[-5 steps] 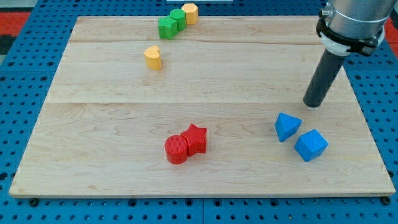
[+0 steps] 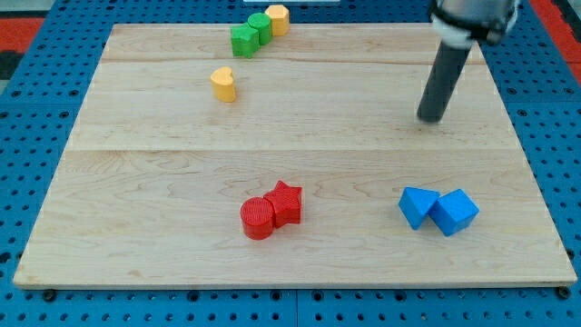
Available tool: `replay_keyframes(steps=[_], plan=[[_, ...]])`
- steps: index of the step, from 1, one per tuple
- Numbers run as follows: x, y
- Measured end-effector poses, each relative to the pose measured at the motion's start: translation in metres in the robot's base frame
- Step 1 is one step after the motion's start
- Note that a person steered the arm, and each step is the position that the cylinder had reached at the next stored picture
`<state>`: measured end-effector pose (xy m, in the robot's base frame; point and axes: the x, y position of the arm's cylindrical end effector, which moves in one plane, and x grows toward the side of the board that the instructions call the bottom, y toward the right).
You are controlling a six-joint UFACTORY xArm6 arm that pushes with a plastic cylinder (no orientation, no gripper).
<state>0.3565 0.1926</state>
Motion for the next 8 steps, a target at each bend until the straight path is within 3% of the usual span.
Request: replay_keyframes(steps=[2,6,8], plan=[[-0.165,0.02],[-0.149,-0.164],[-0.113,-0.177]])
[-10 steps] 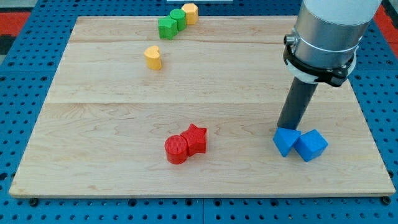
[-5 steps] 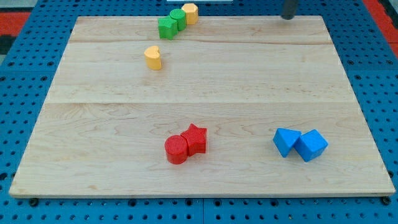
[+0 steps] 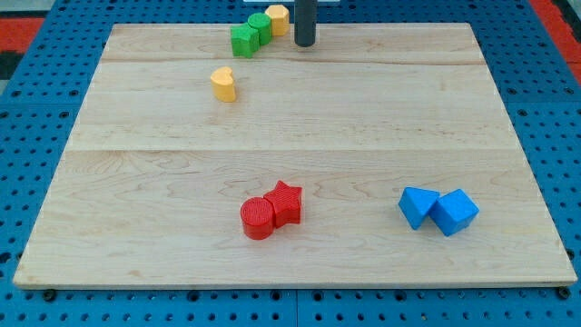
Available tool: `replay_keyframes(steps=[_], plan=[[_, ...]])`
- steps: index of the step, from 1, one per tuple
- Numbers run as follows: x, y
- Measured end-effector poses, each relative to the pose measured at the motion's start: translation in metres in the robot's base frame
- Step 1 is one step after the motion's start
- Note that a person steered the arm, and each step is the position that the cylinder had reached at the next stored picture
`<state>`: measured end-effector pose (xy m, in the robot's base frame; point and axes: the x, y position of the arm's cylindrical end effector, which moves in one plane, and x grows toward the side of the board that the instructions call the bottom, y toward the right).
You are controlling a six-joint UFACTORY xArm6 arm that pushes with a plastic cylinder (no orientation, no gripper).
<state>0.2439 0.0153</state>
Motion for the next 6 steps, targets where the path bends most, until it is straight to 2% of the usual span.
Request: replay_keyframes(steps=[1,3,4,5,6], plan=[[0.022,-0.003],[-0.05,0.041],[-0.052,0.043],[-0.051,0.034],[-0.051,-0.007]])
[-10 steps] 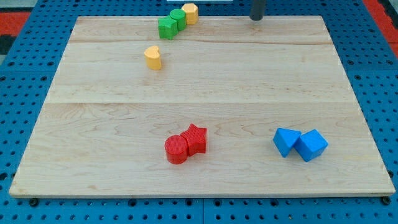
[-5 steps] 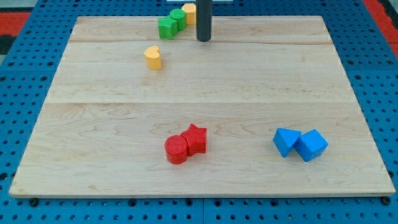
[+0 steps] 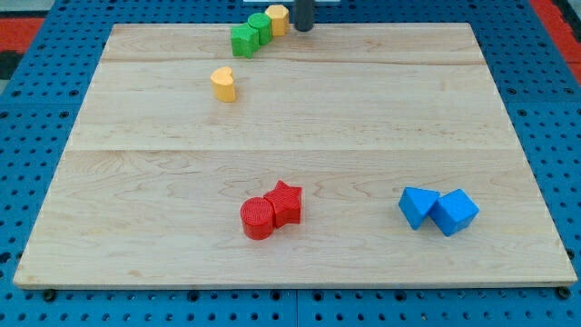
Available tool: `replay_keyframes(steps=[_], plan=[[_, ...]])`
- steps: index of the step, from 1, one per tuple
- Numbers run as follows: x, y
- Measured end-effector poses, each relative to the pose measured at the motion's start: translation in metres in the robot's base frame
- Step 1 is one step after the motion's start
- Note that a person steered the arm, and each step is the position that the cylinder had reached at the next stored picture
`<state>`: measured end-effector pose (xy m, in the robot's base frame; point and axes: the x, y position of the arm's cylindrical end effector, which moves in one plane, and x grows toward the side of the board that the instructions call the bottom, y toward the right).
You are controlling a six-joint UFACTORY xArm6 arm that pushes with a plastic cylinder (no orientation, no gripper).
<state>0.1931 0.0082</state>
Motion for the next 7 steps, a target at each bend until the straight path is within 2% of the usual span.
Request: replay_keyframes(steps=[1,3,5,6,7], plan=[[0.0,-0.001],[0.011,-0.093],[0.081,-0.145],[0.071,-0.124],[0.103,-0.112]])
